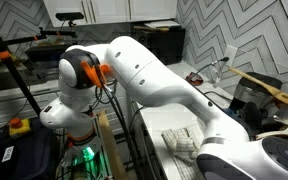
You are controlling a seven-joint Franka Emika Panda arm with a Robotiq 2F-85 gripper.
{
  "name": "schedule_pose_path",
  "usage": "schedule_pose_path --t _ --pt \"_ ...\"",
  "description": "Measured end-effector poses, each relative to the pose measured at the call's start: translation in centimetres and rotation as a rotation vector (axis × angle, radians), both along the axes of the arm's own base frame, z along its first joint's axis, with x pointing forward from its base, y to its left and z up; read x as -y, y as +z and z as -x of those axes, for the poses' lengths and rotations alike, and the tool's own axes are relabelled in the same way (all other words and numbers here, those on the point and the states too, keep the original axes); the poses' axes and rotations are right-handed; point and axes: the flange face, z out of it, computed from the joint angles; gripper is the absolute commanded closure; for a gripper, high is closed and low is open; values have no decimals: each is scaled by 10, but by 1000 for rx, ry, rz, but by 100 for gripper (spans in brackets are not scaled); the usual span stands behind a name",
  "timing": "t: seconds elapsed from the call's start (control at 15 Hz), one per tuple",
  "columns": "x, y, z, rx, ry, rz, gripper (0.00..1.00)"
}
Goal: Fold the tea towel a quarter way in from left to right, fold the tea towel a quarter way in from right to left, fold the tea towel in half from left to right
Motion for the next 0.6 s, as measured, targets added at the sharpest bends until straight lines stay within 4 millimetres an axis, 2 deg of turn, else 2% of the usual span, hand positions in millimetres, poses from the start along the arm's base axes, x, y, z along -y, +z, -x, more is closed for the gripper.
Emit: schedule_pose_path --t 0.53,0.6 --pt "11 -5 16 -21 -12 19 0" --pt "11 -7 15 -26 -9 18 25"
